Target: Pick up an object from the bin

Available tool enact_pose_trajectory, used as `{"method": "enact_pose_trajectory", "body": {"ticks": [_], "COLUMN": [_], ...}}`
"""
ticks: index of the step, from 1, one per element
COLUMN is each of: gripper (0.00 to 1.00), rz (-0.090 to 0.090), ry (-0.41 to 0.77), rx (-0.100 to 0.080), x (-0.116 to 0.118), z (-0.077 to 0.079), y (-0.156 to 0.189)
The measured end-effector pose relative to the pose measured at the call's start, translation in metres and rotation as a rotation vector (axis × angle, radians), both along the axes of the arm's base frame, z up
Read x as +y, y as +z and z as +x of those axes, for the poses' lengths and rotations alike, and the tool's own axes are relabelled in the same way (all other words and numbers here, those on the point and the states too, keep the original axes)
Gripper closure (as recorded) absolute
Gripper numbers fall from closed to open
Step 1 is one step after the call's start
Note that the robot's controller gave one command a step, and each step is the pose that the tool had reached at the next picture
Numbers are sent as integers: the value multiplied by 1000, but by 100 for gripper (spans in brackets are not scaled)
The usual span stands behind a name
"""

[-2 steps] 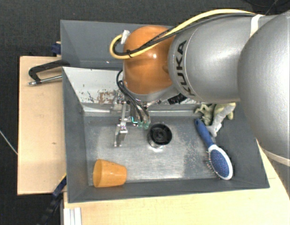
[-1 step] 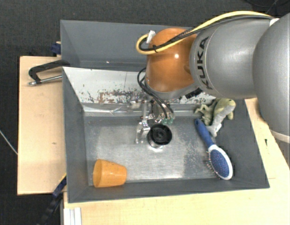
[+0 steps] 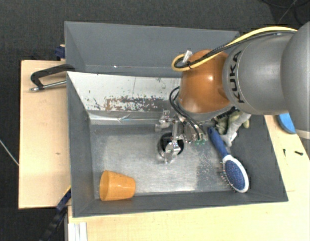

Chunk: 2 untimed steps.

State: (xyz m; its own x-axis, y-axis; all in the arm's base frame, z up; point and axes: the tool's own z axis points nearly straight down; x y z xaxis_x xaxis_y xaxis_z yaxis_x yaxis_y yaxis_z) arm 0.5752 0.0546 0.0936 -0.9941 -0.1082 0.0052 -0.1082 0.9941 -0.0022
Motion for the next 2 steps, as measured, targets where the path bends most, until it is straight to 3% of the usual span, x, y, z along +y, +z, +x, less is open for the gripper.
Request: {"method": "enact_pose_trajectory", "body": {"ticks": [1,2], "gripper": [0,100], "rz": [10,10], "ry": [84,84], "rx": [-8,-19], "x": [-33,-32], "z": [7,10], "y": [-20,-18]}}
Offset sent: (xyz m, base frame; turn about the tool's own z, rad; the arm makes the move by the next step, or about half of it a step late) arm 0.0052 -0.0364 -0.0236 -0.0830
